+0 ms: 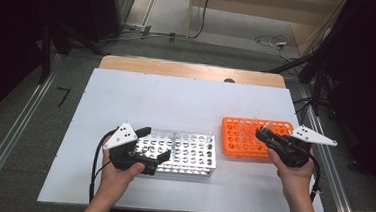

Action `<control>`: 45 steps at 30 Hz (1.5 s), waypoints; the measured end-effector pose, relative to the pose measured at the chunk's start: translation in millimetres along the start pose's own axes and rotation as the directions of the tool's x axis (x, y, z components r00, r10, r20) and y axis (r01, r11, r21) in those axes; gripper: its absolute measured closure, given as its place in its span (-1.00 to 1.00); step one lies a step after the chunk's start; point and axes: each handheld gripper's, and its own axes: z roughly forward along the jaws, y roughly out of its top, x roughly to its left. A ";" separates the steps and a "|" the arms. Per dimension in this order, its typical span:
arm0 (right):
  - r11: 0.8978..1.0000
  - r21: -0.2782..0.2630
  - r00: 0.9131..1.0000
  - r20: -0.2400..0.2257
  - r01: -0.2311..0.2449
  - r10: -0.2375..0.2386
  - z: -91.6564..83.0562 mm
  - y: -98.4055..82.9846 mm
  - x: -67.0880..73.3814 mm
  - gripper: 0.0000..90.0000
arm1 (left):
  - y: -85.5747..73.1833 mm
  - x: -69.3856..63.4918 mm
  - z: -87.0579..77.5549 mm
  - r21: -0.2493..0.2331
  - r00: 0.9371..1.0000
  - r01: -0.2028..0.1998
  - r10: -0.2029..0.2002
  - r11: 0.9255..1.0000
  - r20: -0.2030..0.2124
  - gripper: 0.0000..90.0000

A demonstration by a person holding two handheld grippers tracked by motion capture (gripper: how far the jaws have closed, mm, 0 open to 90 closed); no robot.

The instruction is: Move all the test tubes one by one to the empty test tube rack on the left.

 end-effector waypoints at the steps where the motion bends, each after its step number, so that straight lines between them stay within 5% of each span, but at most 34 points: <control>1: 1.000 -0.001 1.000 -0.005 0.001 -0.001 -0.2 1.0 1.5 0.64 | 0.1 -0.3 0.1 -0.001 1.000 0.001 -0.001 1.000 0.000 -1.00; 15: 0.998 -0.002 0.991 -0.123 0.060 -0.060 2.9 14.4 41.4 0.64 | 5.2 -9.7 1.4 0.001 0.999 -0.025 0.025 1.000 0.024 -1.00; 32: 0.992 0.034 0.952 -0.286 0.122 -0.107 29.1 8.8 100.3 0.64 | 12.5 -27.7 7.7 -0.004 0.996 -0.039 0.039 0.999 0.074 -0.98; 45: 0.984 0.055 0.923 -0.359 0.168 -0.137 39.6 4.3 132.2 0.64 | 21.3 -47.1 12.8 -0.009 0.996 -0.038 0.038 0.999 0.076 -0.50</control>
